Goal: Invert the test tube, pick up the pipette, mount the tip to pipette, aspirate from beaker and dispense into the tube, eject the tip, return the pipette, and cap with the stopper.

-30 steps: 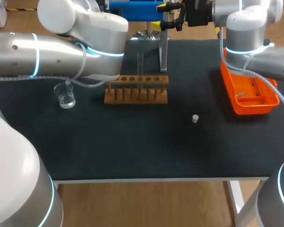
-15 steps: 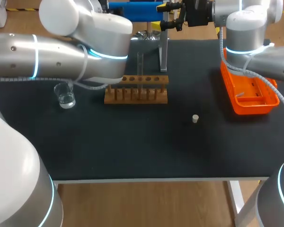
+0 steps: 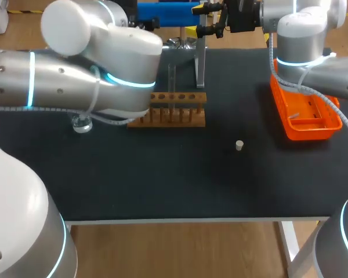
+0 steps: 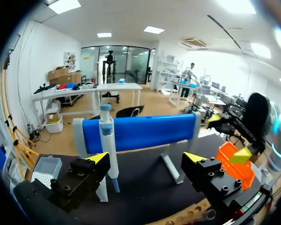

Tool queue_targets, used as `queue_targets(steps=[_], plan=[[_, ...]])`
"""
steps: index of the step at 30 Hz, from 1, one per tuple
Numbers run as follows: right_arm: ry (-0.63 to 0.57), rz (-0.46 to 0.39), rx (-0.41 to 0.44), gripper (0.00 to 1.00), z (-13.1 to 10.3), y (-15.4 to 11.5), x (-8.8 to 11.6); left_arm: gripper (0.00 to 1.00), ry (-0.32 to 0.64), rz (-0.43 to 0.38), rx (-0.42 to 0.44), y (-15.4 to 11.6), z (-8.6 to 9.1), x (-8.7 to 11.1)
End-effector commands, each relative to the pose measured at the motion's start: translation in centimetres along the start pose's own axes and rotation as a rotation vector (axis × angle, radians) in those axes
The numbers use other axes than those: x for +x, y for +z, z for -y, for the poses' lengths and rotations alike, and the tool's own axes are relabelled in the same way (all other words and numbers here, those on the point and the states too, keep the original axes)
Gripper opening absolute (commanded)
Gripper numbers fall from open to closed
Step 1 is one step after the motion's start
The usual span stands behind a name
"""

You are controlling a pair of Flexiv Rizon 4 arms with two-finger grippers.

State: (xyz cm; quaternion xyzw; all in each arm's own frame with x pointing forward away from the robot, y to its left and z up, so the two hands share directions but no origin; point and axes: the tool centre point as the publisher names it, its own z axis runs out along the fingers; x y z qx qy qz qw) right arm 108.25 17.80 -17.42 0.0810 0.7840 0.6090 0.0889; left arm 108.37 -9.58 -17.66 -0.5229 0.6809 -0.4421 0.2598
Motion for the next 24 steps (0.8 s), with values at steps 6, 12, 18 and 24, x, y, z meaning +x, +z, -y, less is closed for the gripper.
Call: queue_targets(steps=[6,12,18,24], plan=[[0.0,0.001,0.002,1.0,0.0,0.0,0.0,1.0,0.123,-0.329,0.055,-3.8,-1.2,-0.3],[0.0,0.001,0.002,1.0,0.0,0.0,0.0,1.0,0.212,-0.554,0.113,-4.9,-1.7,0.4],[0.0,0.001,0.002,1.0,0.0,0.0,0.0,1.0,0.293,-0.682,0.135,-5.6,-2.4,0.9],[0.0,0.001,0.002,1.0,0.0,0.0,0.0,1.0,0.354,-0.808,0.169,-5.7,-3.3,1.9]])
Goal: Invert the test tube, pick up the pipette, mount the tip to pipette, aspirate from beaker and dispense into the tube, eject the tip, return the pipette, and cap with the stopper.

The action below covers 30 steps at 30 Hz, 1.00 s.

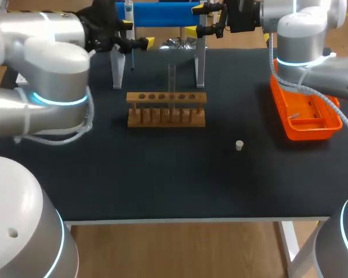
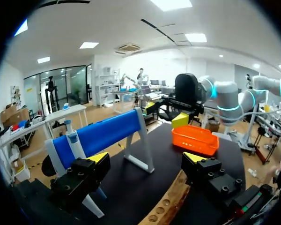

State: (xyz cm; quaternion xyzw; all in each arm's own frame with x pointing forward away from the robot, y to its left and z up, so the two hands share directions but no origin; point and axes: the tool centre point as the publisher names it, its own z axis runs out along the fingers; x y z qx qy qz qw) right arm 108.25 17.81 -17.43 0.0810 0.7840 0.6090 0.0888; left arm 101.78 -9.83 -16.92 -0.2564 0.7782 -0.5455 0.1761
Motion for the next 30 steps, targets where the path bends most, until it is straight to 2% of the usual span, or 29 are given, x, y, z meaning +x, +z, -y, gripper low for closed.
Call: queue_targets(steps=[1,14,23,30], plan=[[0.0,0.001,0.002,1.0,0.0,0.0,0.0,1.0,0.035,-0.296,0.102,-0.2,-0.9,0.1],[0.0,0.001,0.002,1.0,0.0,0.0,0.0,1.0,0.139,-0.433,0.067,1.5,-1.5,3.0],[0.0,0.001,0.002,1.0,0.0,0.0,0.0,1.0,0.164,-0.425,-0.003,2.6,-2.2,4.8],[0.0,0.001,0.002,1.0,0.0,0.0,0.0,1.0,0.164,-0.392,-0.033,3.5,-2.9,5.2]])
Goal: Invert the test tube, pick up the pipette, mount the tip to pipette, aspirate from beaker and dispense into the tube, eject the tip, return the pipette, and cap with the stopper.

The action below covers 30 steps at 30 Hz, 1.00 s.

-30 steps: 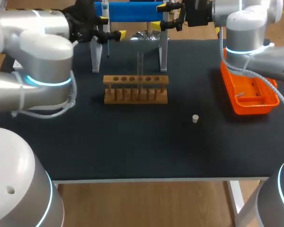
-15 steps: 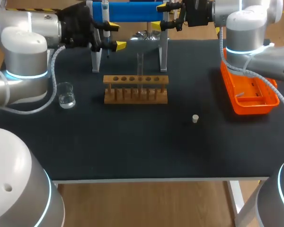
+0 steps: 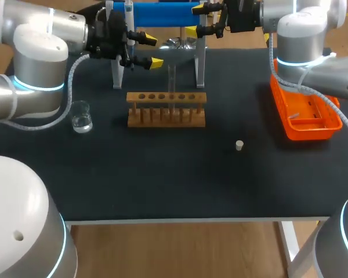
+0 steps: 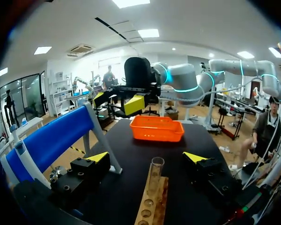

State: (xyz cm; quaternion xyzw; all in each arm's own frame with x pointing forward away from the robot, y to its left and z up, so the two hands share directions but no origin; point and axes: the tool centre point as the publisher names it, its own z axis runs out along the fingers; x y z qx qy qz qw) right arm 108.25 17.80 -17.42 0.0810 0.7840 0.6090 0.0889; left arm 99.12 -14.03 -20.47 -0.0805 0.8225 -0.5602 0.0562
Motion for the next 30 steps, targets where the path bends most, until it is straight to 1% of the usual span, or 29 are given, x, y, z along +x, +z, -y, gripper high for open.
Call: queue_targets(steps=[1,7,12,18,24,30], plan=[[0.0,0.001,0.002,1.0,0.0,0.0,0.0,1.0,0.001,0.014,-0.019,0.8,-0.2,0.4],[0.0,0.001,0.002,1.0,0.0,0.0,0.0,1.0,-0.007,0.014,-0.034,1.8,-0.9,0.8],[0.0,0.001,0.002,1.0,0.0,0.0,0.0,1.0,-0.002,-0.003,-0.042,2.6,-1.2,1.0],[0.0,0.001,0.002,1.0,0.0,0.0,0.0,1.0,0.007,-0.026,-0.08,3.7,-1.7,1.4],[0.0,0.001,0.002,1.0,0.0,0.0,0.0,1.0,-0.006,-0.027,-0.086,4.4,-2.4,1.7],[0.0,0.001,0.002,1.0,0.0,0.0,0.0,1.0,-0.009,-0.04,-0.094,5.7,-3.0,1.9]])
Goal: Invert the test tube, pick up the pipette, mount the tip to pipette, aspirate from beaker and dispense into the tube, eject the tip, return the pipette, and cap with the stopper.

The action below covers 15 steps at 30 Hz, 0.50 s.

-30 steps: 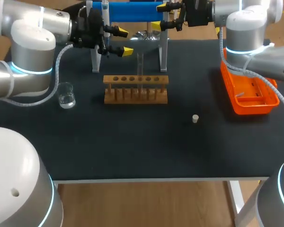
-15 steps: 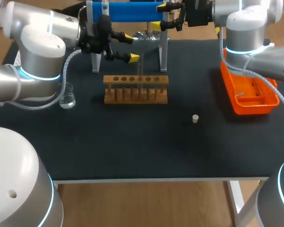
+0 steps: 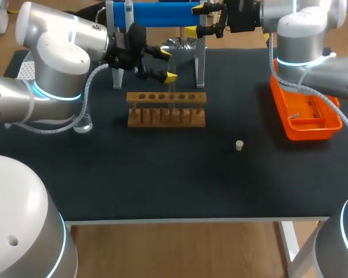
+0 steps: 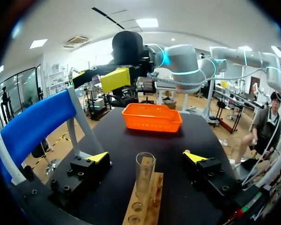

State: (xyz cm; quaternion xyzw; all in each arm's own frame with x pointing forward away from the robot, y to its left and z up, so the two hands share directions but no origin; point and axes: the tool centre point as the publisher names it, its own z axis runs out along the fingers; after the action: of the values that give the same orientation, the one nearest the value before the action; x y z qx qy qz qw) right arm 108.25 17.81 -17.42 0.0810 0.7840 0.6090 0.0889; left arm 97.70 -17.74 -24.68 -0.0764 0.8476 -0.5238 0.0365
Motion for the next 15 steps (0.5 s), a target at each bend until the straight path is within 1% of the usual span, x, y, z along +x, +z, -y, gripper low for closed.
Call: queue_targets(steps=[1,8,13,15], plan=[[0.0,0.001,0.002,1.0,0.0,0.0,0.0,1.0,-0.003,-0.013,-0.002,1.3,-0.3,-0.2],[0.0,0.001,0.002,1.0,0.0,0.0,0.0,1.0,-0.011,-0.025,-0.01,1.9,-1.1,0.0],[0.0,0.001,0.002,1.0,0.0,0.0,0.0,1.0,-0.01,-0.022,-0.008,2.0,-1.5,-0.1],[0.0,0.001,0.002,1.0,0.0,0.0,0.0,1.0,-0.003,-0.008,-0.017,2.0,-1.5,-0.2]])
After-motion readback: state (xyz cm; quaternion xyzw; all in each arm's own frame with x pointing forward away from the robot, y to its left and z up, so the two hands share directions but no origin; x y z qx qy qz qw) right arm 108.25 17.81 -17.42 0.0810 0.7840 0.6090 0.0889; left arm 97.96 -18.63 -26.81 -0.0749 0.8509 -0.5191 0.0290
